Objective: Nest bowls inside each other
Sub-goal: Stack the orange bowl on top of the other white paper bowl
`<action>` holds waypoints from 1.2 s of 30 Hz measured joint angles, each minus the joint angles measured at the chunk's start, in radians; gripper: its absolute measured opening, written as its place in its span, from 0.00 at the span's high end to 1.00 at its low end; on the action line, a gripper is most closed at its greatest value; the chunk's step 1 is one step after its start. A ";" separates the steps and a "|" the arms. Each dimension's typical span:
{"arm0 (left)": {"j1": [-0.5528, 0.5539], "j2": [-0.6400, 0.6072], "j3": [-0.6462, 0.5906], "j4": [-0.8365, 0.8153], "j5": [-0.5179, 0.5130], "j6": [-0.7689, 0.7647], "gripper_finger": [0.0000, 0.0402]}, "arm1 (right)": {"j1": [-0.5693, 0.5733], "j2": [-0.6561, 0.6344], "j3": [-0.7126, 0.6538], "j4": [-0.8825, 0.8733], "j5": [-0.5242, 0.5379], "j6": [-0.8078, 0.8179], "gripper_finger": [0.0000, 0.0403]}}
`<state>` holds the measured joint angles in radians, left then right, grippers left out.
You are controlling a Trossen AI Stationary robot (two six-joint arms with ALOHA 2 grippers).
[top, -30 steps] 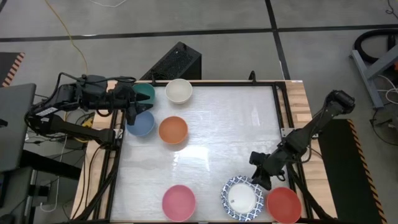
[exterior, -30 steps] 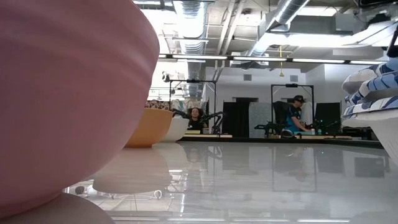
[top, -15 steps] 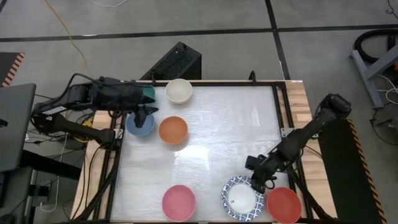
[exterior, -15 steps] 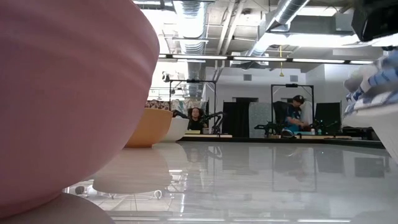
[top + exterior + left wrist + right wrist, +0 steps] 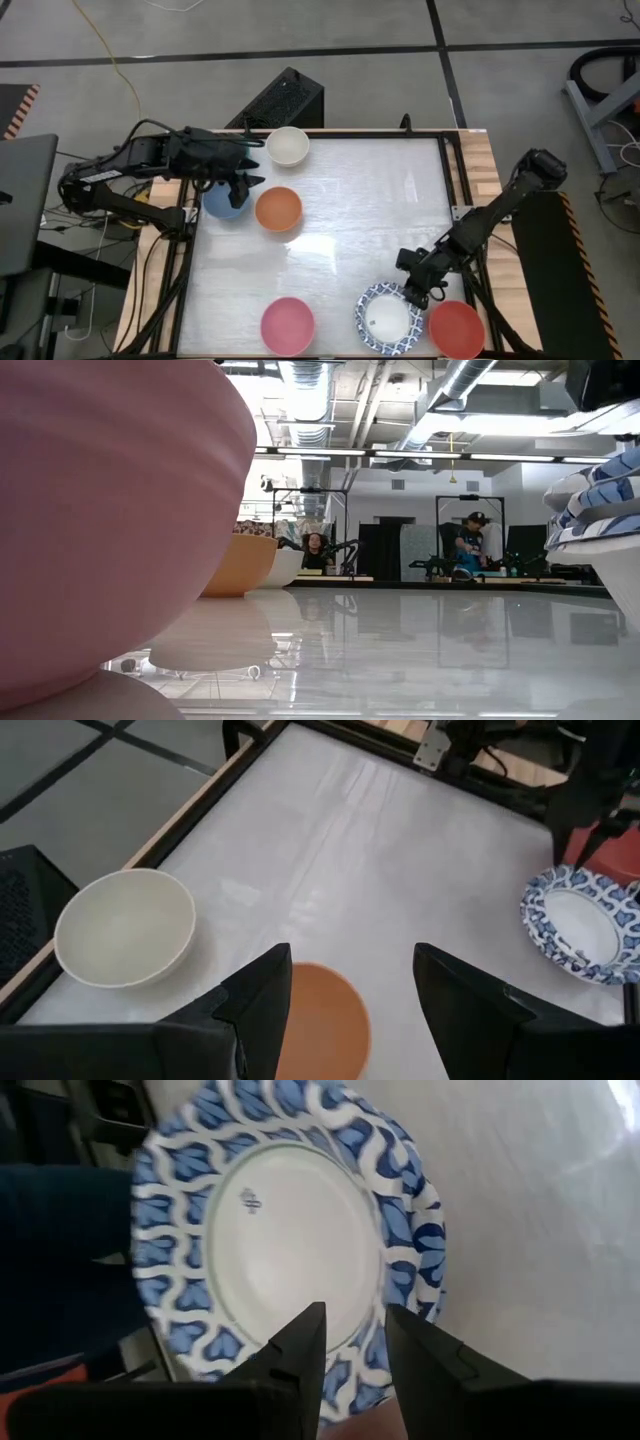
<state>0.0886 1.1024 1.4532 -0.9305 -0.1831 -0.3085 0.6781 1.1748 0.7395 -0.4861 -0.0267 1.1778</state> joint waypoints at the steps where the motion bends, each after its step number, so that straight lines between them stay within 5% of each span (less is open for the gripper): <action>1: 0.000 0.004 0.000 0.001 0.012 0.000 0.50 | 0.000 -0.015 0.000 -0.003 0.003 0.000 0.68; 12: 0.000 0.011 0.000 0.000 0.047 -0.003 0.50 | 0.067 -0.119 0.000 -0.289 -0.145 0.080 0.68; 30: 0.000 0.011 0.000 0.000 0.037 -0.019 0.50 | 0.128 -0.122 0.000 -0.355 -0.206 -0.067 0.68; 36: 0.000 0.011 0.000 0.000 0.037 -0.020 0.50 | 0.128 -0.122 0.000 -0.359 -0.203 -0.163 0.59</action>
<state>0.0885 1.1137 1.4532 -0.9302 -0.1459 -0.3286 0.8062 1.0524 0.7395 -0.8448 -0.2295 1.0148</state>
